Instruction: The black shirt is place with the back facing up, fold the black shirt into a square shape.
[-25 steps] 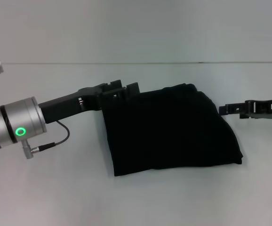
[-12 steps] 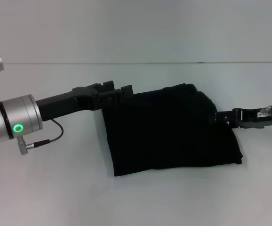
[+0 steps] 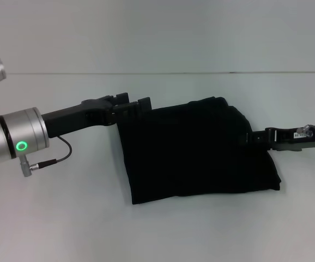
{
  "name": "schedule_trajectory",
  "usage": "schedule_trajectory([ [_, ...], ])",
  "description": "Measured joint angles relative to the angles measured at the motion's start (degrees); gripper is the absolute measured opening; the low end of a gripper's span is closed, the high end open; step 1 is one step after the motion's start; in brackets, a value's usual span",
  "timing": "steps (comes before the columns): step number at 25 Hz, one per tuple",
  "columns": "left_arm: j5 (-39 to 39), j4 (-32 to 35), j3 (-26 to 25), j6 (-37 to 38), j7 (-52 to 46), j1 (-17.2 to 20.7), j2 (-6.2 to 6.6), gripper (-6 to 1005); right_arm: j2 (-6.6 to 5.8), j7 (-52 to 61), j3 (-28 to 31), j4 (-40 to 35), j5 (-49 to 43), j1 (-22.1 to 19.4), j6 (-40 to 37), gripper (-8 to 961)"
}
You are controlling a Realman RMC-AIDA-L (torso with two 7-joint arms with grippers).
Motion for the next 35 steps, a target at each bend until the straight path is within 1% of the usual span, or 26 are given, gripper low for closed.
schedule_trajectory([
  [7,0.0,0.0,0.2,-0.6,-0.1,0.0,0.06,933,1.56,-1.0,0.4,-1.2,0.4,0.0,0.4,698],
  [14,0.0,0.0,0.7,-0.9,-0.2,0.4,-0.08,929,1.98,-2.8,0.6,-1.7,0.8,0.0,0.8,534],
  [17,0.0,0.0,0.7,-0.9,-0.3,0.5,-0.1,928,1.98,-3.2,0.7,-2.0,1.4,0.0,0.7,305],
  [23,0.0,-0.1,0.7,-0.9,-0.3,0.5,-0.17,924,1.99,-3.3,0.7,-3.2,2.8,0.0,0.4,106],
  [27,0.0,-0.1,0.7,-0.7,-0.3,0.7,-0.25,922,2.22,-3.4,0.7,-4.0,3.0,0.4,0.1,98],
  [31,0.0,-0.1,0.7,-0.8,-0.4,1.0,-0.39,920,2.74,-3.4,0.2,-4.5,3.0,1.0,0.2,97],
  [35,0.0,-0.1,0.7,-0.9,-0.3,1.1,-0.44,917,2.86,-3.4,0.2,-4.6,2.7,1.3,0.8,98],
])
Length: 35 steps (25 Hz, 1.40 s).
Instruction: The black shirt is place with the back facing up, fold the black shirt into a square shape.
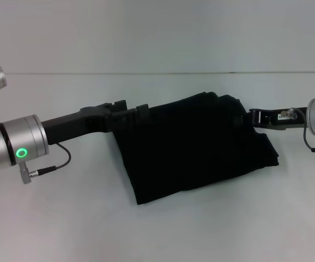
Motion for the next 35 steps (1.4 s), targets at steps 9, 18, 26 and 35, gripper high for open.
schedule_trajectory([
  [9,0.0,-0.5,0.0,0.0,-0.2,0.0,-0.2,912,0.15,0.0,-0.1,0.8,-0.3,-0.8,2.9,105],
  [18,0.0,-1.2,0.0,0.0,-0.9,0.3,-0.32,907,0.39,0.0,-0.6,2.2,-0.4,-1.2,6.4,299],
  [26,0.0,-1.2,0.0,0.0,-1.6,0.5,-0.38,903,0.77,0.0,-1.7,2.1,-0.3,-1.2,7.7,319],
  [35,0.0,-1.1,0.1,-0.1,-1.6,0.2,-0.26,897,0.09,0.1,-1.7,1.6,-0.3,-1.3,7.3,350],
])
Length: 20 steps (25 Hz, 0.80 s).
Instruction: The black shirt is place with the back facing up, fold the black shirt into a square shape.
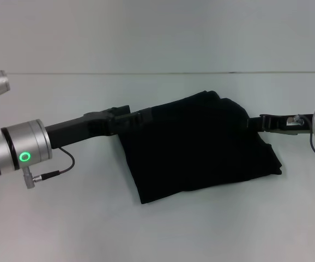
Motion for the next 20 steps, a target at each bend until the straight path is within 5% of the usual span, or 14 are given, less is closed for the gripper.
schedule_trajectory([
  [9,0.0,0.0,0.0,-0.5,0.0,0.0,-0.03,892,0.4,-0.1,0.0,0.1,0.0,0.4,0.9,458],
  [18,0.0,0.1,0.0,-0.6,0.0,0.5,-0.05,887,1.04,-1.6,-0.3,0.2,0.2,0.8,1.0,56],
  [20,0.0,0.2,0.0,-0.6,0.0,0.5,-0.07,886,1.14,-1.9,-0.2,0.1,0.3,0.8,1.0,55],
])
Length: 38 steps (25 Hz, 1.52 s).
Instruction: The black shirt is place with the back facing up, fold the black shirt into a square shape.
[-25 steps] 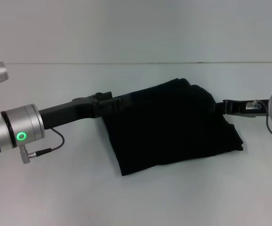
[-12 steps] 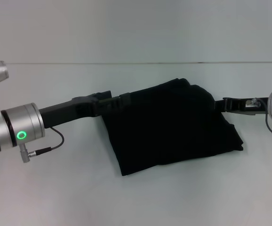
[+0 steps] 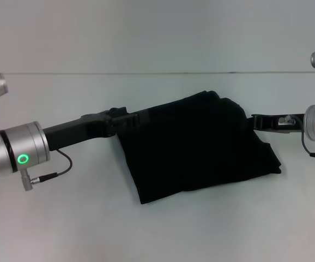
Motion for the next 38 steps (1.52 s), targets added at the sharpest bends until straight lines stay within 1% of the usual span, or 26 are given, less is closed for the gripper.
schedule_trajectory([
  [5,0.0,0.2,0.0,0.0,0.0,0.2,-0.06,883,0.0,-2.1,0.4,-1.0,2.1,-0.3,-1.1,54],
  [9,0.0,0.1,0.0,0.0,0.0,0.2,-0.05,881,-0.28,-3.2,0.4,-3.1,4.8,-0.7,-3.2,54],
  [14,0.0,0.1,0.0,0.0,0.0,0.3,-0.05,878,-0.4,-3.3,0.0,-3.8,5.6,0.2,-3.7,53],
  [22,0.0,0.2,-0.3,0.0,0.0,0.6,-0.05,873,0.1,-3.3,-0.6,-4.4,5.8,2.2,-4.8,54],
  [27,0.0,0.2,-0.4,0.0,0.0,0.5,0.03,871,0.87,-3.3,-0.6,-7.0,6.0,3.7,-6.6,51],
  [30,0.0,0.2,-0.5,0.0,-0.1,0.4,0.04,869,1.0,-2.4,-0.6,-8.7,6.0,4.3,-7.2,58],
  [34,-0.1,0.2,-0.5,-0.3,-0.8,0.4,0.11,867,0.53,-1.1,-0.5,-8.1,5.5,4.6,-6.9,74],
  [38,-0.1,0.2,-0.5,-1.0,-1.5,0.3,0.14,864,0.36,-0.6,-0.9,-5.2,4.1,4.1,-3.8,89],
])
